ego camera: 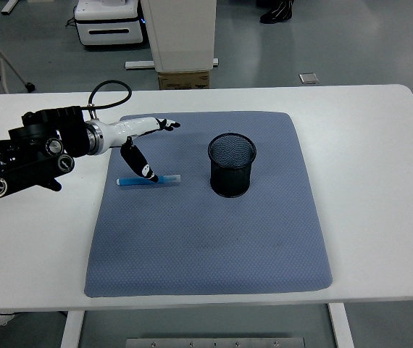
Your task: Left hand places marker in pen holder
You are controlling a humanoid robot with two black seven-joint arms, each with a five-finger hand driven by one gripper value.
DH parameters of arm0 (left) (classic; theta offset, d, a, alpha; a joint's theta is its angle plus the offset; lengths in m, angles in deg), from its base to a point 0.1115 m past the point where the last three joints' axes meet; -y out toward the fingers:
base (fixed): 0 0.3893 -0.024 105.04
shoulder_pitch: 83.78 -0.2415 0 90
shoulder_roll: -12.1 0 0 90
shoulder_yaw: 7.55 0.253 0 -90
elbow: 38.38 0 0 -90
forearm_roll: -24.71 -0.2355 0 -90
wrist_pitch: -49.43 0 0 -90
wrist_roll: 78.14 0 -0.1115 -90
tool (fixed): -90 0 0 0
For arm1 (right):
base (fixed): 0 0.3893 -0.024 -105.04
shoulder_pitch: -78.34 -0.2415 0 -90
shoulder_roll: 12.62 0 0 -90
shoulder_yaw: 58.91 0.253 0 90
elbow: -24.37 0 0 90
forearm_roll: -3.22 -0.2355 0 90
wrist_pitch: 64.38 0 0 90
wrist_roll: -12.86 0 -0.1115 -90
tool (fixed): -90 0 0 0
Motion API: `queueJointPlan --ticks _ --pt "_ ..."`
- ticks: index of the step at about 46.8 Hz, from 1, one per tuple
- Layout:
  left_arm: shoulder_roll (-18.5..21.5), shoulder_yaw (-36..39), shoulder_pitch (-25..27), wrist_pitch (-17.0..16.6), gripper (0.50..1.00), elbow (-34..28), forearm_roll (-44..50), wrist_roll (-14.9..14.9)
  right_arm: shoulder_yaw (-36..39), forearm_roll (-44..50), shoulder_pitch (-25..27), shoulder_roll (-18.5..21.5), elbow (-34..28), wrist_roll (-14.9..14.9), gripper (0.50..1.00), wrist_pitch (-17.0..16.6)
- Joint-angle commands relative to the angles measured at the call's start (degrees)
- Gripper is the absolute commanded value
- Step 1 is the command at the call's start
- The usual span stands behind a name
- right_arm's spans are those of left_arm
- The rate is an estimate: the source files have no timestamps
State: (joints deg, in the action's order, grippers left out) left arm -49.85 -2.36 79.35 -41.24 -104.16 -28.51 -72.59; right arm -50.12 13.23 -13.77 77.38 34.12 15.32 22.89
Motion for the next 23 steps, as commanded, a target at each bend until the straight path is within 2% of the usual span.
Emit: queueJointPlan --ticks 1,5,23 --pt "-0.5 1.7 -0.1 -4.3 1.000 -0.9 -0.3 0.0 0.0 0.0 0.0 0.0 0.0 0.0 1.000 0.0" --pt "-0.5 3.1 -0.1 -6.4 1.000 -1.8 -0.4 0.0 0.0 0.0 0.0 0.0 0.0 0.0 1.000 0.0" --pt "-0.5 3.5 0.0 -6.2 1.000 -1.6 -0.1 0.1 0.0 0.0 0.0 0.0 0.0 0.0 1.000 0.0"
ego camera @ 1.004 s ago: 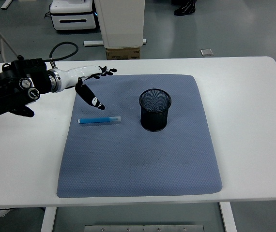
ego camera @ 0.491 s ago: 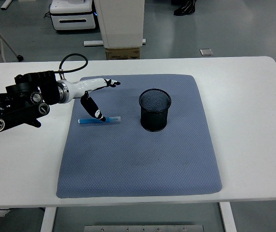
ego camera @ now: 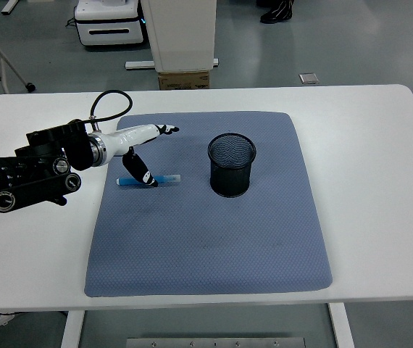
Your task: Left hand places marker in pen holder
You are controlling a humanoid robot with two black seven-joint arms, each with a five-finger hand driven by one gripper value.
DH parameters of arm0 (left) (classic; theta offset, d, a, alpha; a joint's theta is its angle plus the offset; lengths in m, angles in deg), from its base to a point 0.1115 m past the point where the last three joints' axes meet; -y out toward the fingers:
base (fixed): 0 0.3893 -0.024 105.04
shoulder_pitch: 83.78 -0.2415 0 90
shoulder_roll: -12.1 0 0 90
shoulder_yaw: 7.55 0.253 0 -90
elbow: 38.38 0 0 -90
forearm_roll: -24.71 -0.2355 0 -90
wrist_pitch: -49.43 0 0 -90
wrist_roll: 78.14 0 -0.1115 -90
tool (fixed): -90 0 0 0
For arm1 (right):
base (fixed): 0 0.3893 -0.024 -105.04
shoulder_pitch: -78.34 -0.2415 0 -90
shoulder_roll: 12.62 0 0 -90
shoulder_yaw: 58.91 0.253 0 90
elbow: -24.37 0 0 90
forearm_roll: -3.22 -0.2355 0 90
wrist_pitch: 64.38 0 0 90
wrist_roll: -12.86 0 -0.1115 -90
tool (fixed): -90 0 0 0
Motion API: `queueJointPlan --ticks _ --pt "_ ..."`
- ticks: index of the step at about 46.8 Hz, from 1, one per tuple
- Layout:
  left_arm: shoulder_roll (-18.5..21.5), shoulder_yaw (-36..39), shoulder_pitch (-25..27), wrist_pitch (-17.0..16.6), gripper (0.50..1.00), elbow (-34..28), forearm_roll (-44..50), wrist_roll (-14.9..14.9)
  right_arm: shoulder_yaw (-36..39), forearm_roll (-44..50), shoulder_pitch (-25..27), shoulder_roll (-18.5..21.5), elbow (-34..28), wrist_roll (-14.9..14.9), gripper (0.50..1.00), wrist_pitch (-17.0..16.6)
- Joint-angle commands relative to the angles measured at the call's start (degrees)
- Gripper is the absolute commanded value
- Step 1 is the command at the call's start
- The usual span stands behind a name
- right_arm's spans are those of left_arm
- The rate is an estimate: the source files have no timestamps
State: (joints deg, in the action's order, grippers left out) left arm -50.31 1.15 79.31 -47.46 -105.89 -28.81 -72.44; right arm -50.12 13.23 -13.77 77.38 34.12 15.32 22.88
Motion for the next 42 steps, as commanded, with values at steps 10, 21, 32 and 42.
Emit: queueJointPlan --ticks 10,21,32,42 --pt "-0.8 0.8 0.1 -0.4 1.000 0.4 0.3 0.9 0.0 0.0 0.0 0.0 0.0 0.0 1.000 0.0" --pt "-1.7 1.0 -0.1 -0.7 1.000 0.6 0.2 2.1 0.0 0.0 0.0 0.0 0.0 0.0 1.000 0.0" --pt "-2.4 1.1 -0.2 -0.6 1.000 0.7 0.2 2.1 0.0 0.0 0.0 0.0 0.0 0.0 1.000 0.0" --pt "-3.3 2.5 -0.4 -0.8 0.988 1.9 0.2 2.1 0.0 0.0 0.0 0.0 0.0 0.0 1.000 0.0"
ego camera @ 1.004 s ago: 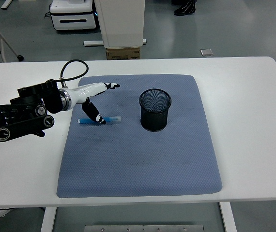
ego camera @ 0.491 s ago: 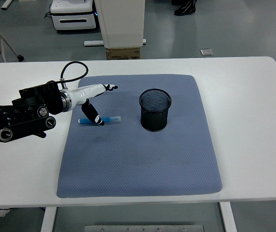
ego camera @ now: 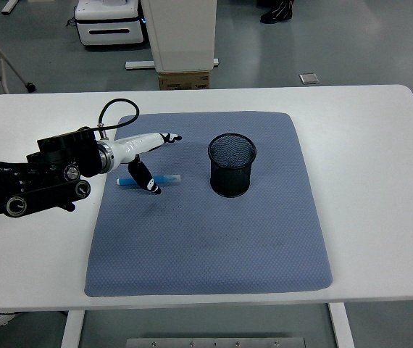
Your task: Left hand places marker in pen holder
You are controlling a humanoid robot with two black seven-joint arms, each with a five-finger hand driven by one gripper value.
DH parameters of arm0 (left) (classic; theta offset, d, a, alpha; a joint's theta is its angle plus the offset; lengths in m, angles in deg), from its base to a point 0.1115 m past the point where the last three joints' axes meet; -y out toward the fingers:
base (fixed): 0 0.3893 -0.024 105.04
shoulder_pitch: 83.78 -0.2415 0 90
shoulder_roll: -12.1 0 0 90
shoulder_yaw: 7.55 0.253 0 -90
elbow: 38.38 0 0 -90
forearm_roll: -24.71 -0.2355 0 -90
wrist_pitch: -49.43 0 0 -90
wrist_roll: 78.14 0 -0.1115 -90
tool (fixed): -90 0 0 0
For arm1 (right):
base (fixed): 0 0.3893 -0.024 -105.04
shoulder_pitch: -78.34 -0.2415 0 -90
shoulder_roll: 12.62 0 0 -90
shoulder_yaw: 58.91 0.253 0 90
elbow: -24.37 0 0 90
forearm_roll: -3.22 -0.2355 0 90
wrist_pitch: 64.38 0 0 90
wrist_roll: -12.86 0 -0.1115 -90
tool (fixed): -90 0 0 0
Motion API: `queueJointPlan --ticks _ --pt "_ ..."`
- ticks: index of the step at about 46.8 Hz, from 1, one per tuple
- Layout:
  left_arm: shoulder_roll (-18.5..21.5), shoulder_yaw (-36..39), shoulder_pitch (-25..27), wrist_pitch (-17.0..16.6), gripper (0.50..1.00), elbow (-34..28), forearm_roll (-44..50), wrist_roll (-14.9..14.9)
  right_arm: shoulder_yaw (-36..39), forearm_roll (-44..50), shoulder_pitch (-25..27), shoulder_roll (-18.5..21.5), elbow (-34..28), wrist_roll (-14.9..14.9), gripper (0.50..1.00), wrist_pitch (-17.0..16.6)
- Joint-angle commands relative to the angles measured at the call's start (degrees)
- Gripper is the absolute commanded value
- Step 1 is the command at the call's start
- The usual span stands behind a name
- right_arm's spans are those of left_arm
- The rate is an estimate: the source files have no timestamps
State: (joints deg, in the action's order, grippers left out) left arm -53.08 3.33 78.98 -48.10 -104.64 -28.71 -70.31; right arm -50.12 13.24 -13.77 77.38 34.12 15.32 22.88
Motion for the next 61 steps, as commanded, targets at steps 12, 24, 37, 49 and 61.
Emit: queueJointPlan --ticks 12,24,37,49,61 --pt "-0.9 0.3 -0.9 -1.0 0.953 1.6 0.1 0.0 0.0 0.1 0.0 0.0 0.0 0.0 1.000 0.0" --pt "-1.2 0.3 -0.9 -1.5 0.871 1.7 0.1 0.0 0.0 0.0 0.0 0.0 0.0 0.0 1.000 0.0" --pt "-1.4 0.9 -0.9 -1.8 0.810 1.7 0.0 0.0 0.0 0.0 0.0 0.0 0.0 0.0 1.000 0.0" --pt "-1.5 1.3 -1.0 -2.0 0.774 1.7 0.0 0.0 0.0 0.0 0.0 0.0 0.0 0.0 1.000 0.0" --pt "-1.8 1.6 -1.0 -2.3 0.774 1.7 -0.2 0.0 0.0 0.0 0.0 0.0 0.0 0.0 1.000 0.0"
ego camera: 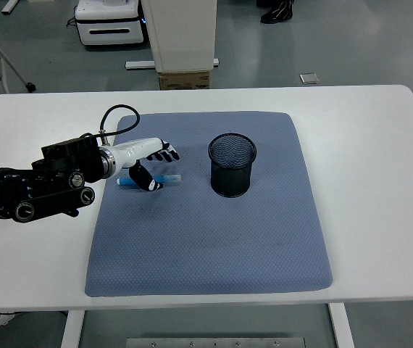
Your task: Left hand places marker in pen holder
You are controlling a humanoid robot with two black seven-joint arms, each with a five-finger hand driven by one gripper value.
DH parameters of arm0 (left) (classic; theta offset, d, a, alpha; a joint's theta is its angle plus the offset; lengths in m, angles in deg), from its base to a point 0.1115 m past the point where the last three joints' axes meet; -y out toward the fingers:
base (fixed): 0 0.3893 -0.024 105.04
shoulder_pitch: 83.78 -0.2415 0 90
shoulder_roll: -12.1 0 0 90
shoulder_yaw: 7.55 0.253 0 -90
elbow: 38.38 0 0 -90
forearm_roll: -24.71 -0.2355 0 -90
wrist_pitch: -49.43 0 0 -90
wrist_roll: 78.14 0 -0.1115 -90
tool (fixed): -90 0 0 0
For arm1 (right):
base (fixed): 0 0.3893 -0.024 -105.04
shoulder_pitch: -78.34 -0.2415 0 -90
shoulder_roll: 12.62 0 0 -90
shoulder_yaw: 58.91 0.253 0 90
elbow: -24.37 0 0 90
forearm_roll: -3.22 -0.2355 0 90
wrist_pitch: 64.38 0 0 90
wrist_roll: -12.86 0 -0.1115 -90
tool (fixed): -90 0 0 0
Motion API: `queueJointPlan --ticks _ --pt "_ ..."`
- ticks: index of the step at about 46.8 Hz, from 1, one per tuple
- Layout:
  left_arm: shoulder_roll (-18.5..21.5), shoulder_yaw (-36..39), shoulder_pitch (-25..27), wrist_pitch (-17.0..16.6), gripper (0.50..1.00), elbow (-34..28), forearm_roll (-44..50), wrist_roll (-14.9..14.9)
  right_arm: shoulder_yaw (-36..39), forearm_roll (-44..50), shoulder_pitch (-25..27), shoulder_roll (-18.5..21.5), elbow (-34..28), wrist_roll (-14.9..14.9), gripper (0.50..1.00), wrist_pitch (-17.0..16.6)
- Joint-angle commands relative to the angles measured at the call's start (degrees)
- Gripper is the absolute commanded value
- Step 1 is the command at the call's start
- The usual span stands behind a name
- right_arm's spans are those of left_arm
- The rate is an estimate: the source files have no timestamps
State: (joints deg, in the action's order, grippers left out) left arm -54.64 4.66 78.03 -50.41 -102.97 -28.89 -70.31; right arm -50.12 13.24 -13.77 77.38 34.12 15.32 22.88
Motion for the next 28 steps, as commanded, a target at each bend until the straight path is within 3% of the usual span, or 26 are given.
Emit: queueJointPlan --ticks 1,9,18,25,28 --pt "-0.4 0.4 0.0 -0.1 0.774 0.1 0.0 0.0 0.0 0.1 0.0 0.0 0.0 0.0 1.000 0.0" --pt "-1.0 2.3 0.0 -2.7 0.774 0.2 -0.1 0.0 0.0 0.0 0.0 0.0 0.0 0.0 1.000 0.0" --pt "-1.0 2.5 0.0 -3.1 0.771 0.2 -0.1 0.0 0.0 0.0 0.0 0.0 0.0 0.0 1.000 0.0" --pt "-1.0 2.5 0.0 -3.1 0.657 0.2 -0.1 0.0 0.0 0.0 0.0 0.0 0.0 0.0 1.000 -0.1" --pt "-1.0 2.6 0.0 -3.1 0.640 0.2 -0.1 0.0 0.0 0.0 0.0 0.0 0.0 0.0 1.000 0.0"
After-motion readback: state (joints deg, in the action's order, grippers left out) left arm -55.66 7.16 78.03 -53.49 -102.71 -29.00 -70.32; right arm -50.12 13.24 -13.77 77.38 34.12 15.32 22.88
